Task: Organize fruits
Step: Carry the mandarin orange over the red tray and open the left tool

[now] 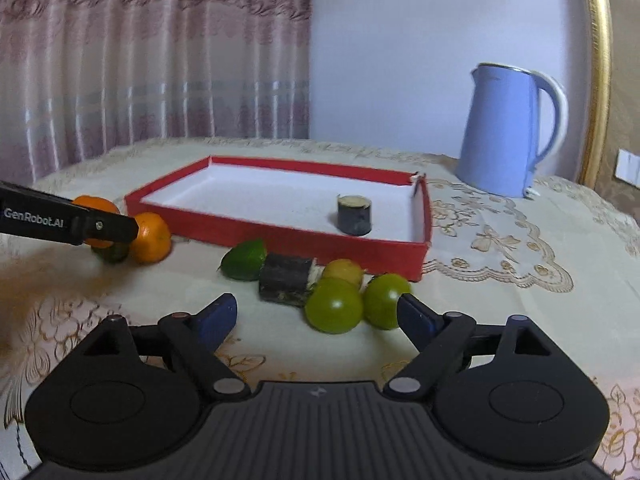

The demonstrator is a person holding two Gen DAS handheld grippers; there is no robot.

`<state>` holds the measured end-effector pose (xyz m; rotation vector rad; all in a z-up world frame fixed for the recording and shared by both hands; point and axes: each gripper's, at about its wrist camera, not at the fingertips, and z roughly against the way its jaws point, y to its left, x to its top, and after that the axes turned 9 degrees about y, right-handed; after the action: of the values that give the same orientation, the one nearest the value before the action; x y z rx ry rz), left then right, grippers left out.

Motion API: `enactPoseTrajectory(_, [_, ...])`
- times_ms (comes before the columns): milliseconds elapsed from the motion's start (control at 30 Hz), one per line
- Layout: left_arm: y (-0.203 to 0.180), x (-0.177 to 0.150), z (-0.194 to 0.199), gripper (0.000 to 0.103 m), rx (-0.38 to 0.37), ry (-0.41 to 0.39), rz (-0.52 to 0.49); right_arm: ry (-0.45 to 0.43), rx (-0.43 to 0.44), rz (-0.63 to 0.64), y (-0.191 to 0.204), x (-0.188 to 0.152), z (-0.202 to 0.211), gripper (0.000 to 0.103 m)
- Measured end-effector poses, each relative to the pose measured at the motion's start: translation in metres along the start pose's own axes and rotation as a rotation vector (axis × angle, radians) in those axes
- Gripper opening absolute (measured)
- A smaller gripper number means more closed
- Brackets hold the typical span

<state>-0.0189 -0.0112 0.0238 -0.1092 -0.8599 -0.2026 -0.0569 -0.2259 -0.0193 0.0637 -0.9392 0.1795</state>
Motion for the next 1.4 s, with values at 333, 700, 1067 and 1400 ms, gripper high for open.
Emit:
enactPoseTrajectory(333, [-0.010,0.042,-0.025,0.042,0.008,-0.028,-0.036,0.039,-0.016,-0.118,-0.018,0.001,-0.007,0.096])
enactPoseTrajectory(700, [-0.007,0.083,-0.087,0.042,0.051,0.023,-0.031,0.101,-0.002,-0.138,-0.020,0.002,-0.016,0.096])
enactPoseTrajectory(1067, [-0.003,0.097,-0.141,0.042,0.067,0.116,-0.018,0.116,0.009,-0.147,-0.021,0.002,-0.018,0.098])
enactPoseTrajectory(1400, [-0.006,0.100,-0.149,0.070,0.078,0.140,-0.032,0.116,0.016,-0.154,-0.021,0.003,-0.017,0.099])
